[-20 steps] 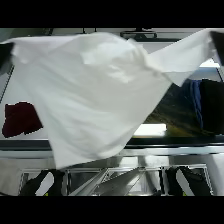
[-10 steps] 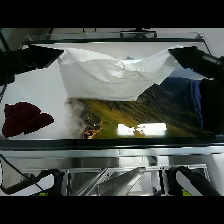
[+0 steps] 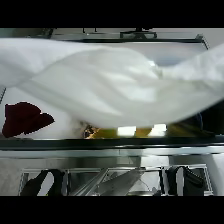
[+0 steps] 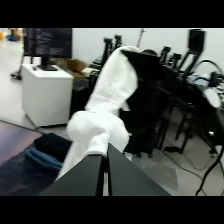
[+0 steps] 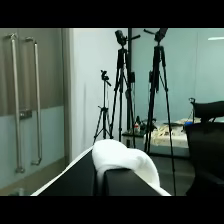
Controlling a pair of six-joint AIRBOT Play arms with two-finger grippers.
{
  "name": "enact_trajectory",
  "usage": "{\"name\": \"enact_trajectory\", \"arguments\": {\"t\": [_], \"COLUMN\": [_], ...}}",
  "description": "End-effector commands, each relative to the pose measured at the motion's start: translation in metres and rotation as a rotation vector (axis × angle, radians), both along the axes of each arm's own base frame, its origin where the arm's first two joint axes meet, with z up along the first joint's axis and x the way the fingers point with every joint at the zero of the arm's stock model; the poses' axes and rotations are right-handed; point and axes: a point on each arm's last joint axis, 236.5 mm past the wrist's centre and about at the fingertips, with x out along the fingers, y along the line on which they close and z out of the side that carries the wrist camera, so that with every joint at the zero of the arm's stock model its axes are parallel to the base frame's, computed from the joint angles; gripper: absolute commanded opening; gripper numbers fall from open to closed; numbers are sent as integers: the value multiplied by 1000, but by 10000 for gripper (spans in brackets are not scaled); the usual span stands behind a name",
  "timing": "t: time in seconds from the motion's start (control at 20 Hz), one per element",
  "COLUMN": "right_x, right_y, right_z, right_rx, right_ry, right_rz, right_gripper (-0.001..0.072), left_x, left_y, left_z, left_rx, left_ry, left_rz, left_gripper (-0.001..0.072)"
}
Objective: Fold the shirts.
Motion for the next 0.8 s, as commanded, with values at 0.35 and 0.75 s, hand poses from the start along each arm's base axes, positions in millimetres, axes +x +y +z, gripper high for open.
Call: {"name": "enact_trajectory", "arguments": {"t": [0.35, 0.75], "right_x": [143, 344], "right_y": [-1, 55], "right_z": [-124, -401], "right_rx": [126, 65], "right_ry": [368, 840], "right_rz": [361, 114], "right_gripper": [21, 444], "left_x": [169, 298], "left_y": [41, 60], "left_z": [-190, -400], "left_rx": [13, 106], "left_ry": [542, 978], "left_rz": [68, 25], "left_gripper": [26, 338]}}
